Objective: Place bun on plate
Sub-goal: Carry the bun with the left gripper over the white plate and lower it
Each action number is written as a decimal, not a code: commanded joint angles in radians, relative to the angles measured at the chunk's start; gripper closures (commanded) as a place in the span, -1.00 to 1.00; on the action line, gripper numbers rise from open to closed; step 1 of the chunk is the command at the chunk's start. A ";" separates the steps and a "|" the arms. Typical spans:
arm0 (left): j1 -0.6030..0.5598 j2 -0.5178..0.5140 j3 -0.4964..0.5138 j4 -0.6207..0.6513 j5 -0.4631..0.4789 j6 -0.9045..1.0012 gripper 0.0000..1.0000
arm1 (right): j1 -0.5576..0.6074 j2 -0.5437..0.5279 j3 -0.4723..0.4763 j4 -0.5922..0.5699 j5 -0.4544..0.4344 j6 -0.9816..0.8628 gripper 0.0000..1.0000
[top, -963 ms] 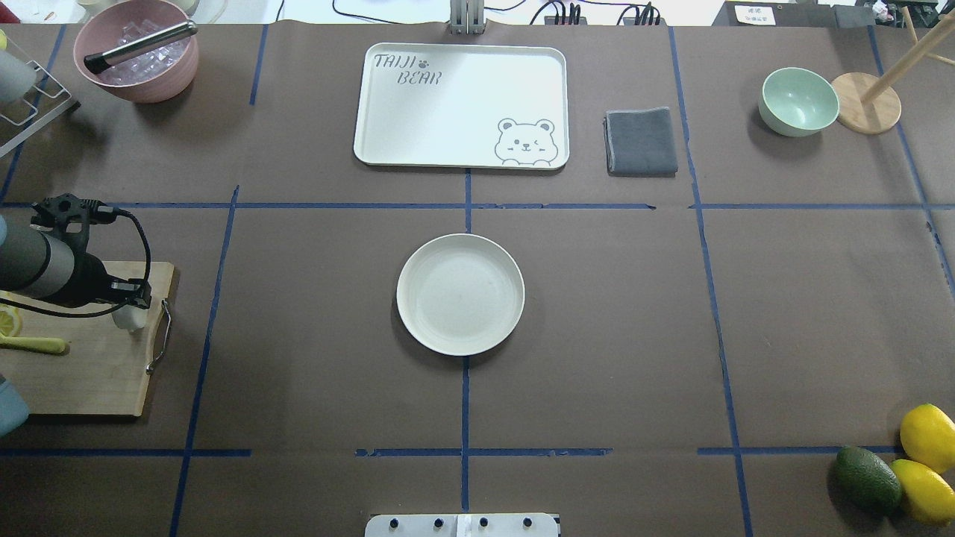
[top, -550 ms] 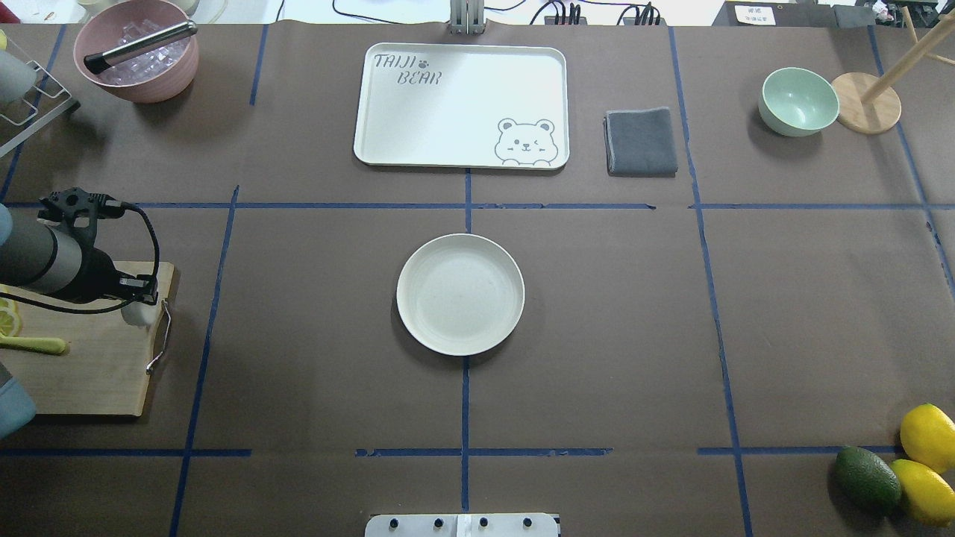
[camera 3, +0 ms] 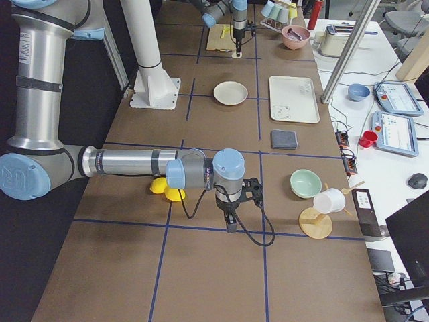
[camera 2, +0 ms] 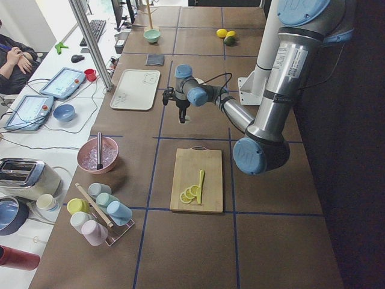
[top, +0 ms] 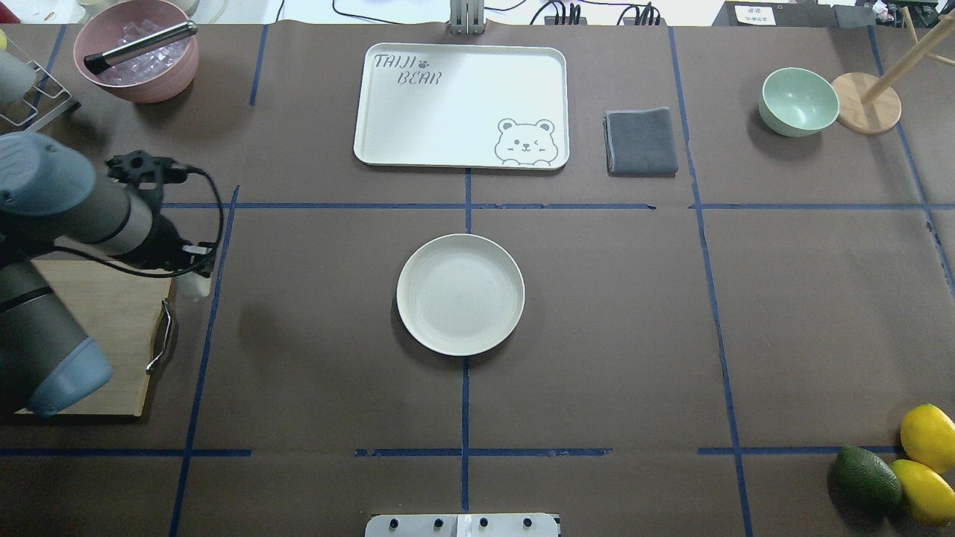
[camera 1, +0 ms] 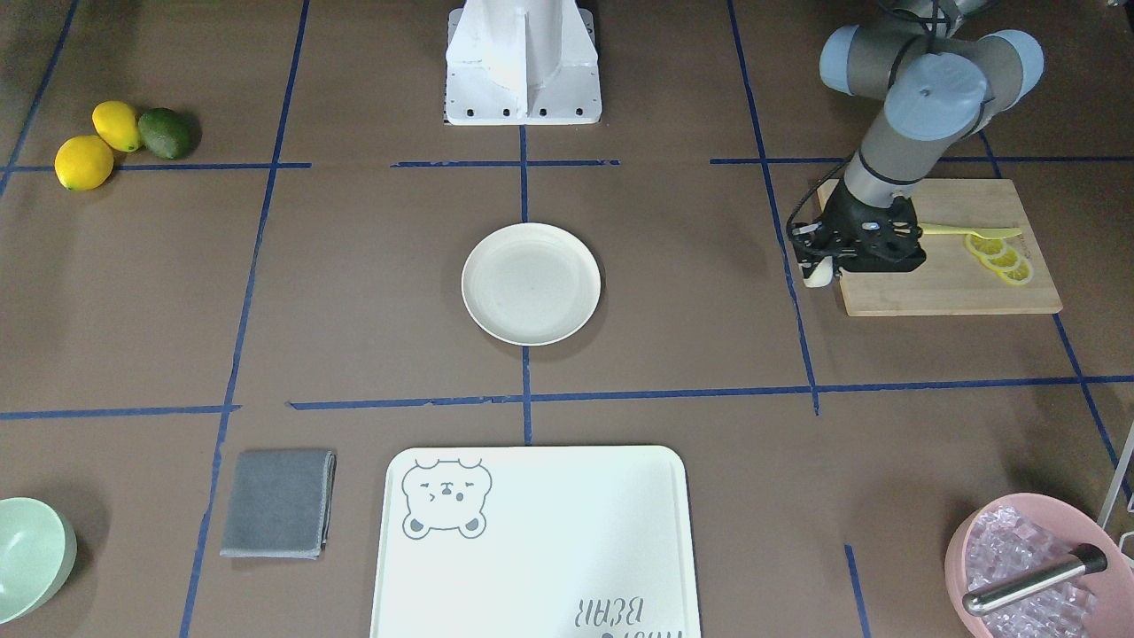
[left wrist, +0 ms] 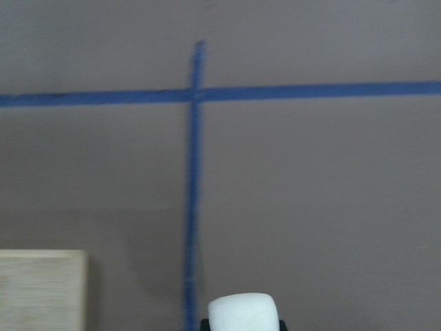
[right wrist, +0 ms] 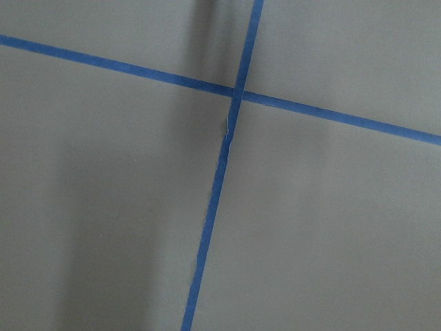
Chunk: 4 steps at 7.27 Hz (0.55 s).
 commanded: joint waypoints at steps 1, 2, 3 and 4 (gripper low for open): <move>0.071 -0.283 0.189 0.027 0.004 -0.118 0.29 | 0.000 0.000 -0.001 0.000 0.000 0.000 -1.00; 0.117 -0.351 0.246 0.025 0.048 -0.138 0.29 | 0.000 0.000 -0.001 0.000 0.000 0.000 -1.00; 0.187 -0.379 0.274 0.007 0.144 -0.157 0.29 | 0.000 0.000 -0.003 0.000 0.000 0.000 -1.00; 0.210 -0.390 0.303 -0.023 0.151 -0.164 0.28 | 0.000 0.000 -0.004 -0.002 -0.002 -0.001 -1.00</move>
